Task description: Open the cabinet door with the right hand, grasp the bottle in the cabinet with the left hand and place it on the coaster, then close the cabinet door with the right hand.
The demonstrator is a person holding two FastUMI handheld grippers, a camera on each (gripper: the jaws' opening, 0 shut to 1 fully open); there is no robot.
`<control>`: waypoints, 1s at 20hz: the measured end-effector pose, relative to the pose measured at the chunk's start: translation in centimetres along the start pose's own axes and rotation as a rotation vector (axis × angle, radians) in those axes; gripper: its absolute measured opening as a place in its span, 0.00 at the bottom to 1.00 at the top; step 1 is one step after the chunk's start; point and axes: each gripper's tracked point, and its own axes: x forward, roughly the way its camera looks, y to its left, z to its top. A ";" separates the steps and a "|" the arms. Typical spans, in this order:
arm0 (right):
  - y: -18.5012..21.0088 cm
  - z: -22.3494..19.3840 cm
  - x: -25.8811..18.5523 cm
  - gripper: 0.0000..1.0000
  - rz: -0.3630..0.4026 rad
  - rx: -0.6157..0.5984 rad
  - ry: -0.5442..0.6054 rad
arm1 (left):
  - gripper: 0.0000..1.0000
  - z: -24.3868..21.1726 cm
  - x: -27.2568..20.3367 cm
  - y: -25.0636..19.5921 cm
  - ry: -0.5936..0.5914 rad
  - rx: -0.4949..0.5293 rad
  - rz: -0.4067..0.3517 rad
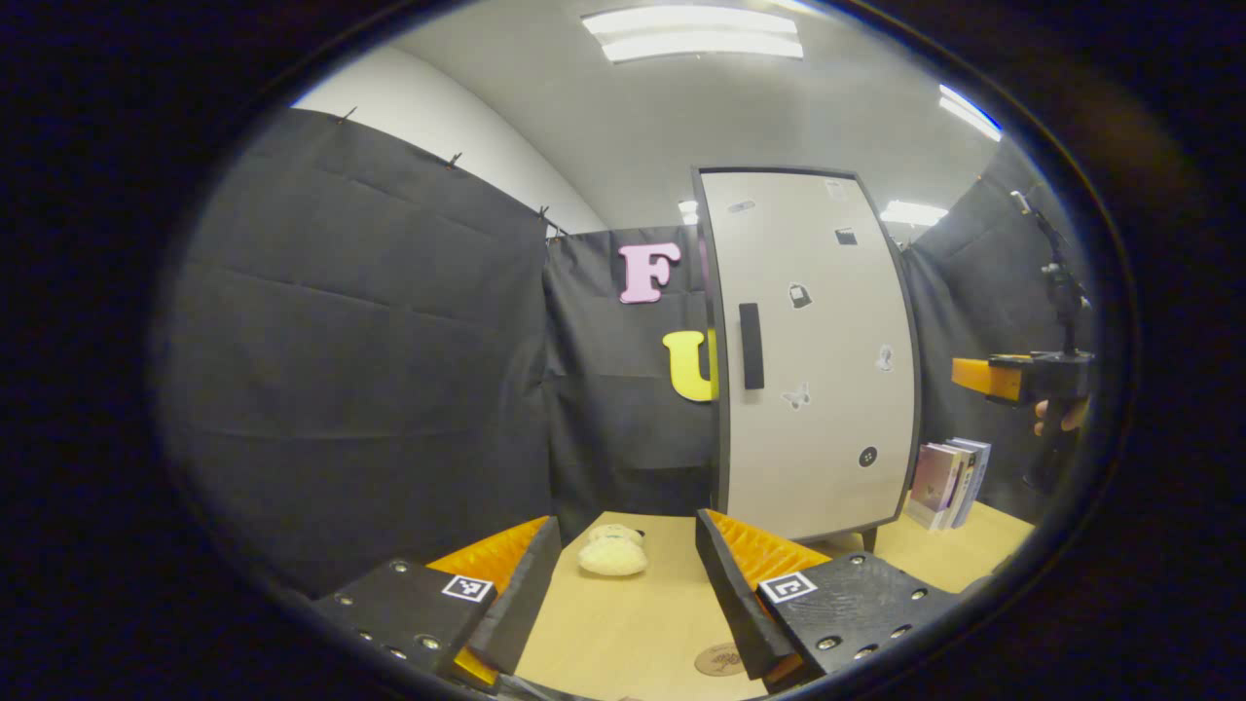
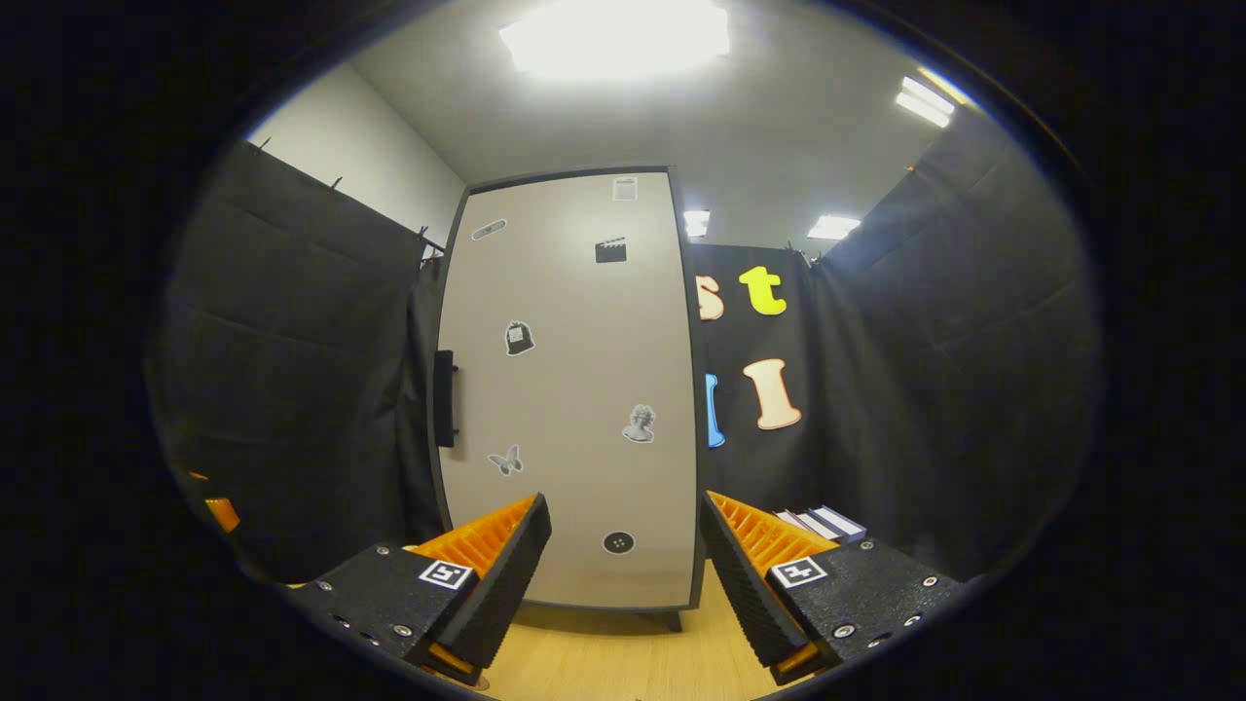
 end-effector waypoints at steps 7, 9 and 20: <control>5.9 1.7 5.5 0.95 0.109 0.002 -0.001 | 0.83 -0.6 -1.4 3.1 0.007 -0.008 0.063; 7.8 1.9 7.1 0.95 0.136 0.005 0.000 | 0.83 -0.7 -1.8 4.2 0.011 -0.009 0.082; 17.2 2.1 15.4 0.94 0.224 0.012 0.027 | 0.83 -1.7 -3.8 9.6 0.034 -0.012 0.186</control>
